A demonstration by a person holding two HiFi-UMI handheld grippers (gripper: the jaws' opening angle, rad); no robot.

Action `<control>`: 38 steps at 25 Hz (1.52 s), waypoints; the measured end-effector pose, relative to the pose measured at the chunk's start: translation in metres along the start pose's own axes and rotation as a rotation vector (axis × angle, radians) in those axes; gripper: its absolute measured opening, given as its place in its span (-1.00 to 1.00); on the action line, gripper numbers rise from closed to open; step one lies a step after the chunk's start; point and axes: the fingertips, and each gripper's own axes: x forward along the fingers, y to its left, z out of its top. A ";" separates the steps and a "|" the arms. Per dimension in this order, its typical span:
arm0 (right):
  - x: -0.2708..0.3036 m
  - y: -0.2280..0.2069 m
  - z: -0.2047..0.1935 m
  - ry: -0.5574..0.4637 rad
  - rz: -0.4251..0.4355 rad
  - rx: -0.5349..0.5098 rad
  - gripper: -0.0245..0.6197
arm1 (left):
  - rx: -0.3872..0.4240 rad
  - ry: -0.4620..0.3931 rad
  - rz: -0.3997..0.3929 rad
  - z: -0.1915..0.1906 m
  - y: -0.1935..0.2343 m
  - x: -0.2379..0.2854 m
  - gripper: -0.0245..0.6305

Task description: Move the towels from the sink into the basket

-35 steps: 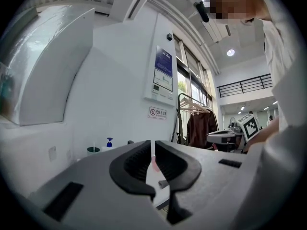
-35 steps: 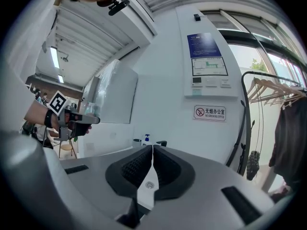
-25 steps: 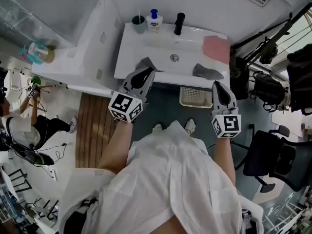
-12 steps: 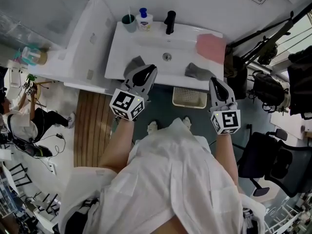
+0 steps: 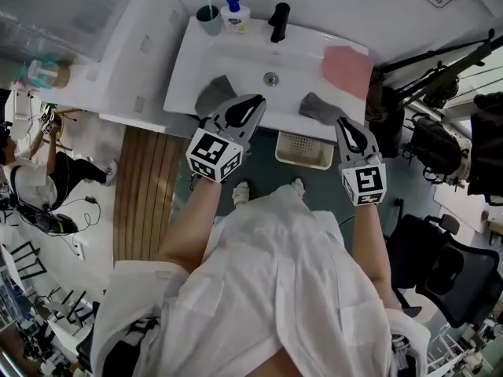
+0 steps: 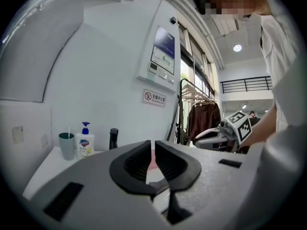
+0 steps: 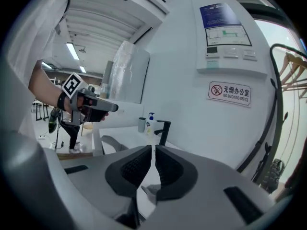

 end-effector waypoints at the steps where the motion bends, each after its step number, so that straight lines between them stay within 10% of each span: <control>1: 0.003 0.000 -0.006 0.016 0.012 -0.003 -0.82 | -0.004 0.005 -0.002 -0.003 -0.001 0.003 -0.83; 38: 0.057 -0.033 -0.196 0.553 0.097 0.049 -0.48 | -0.015 0.141 -0.080 -0.064 -0.039 0.081 -0.83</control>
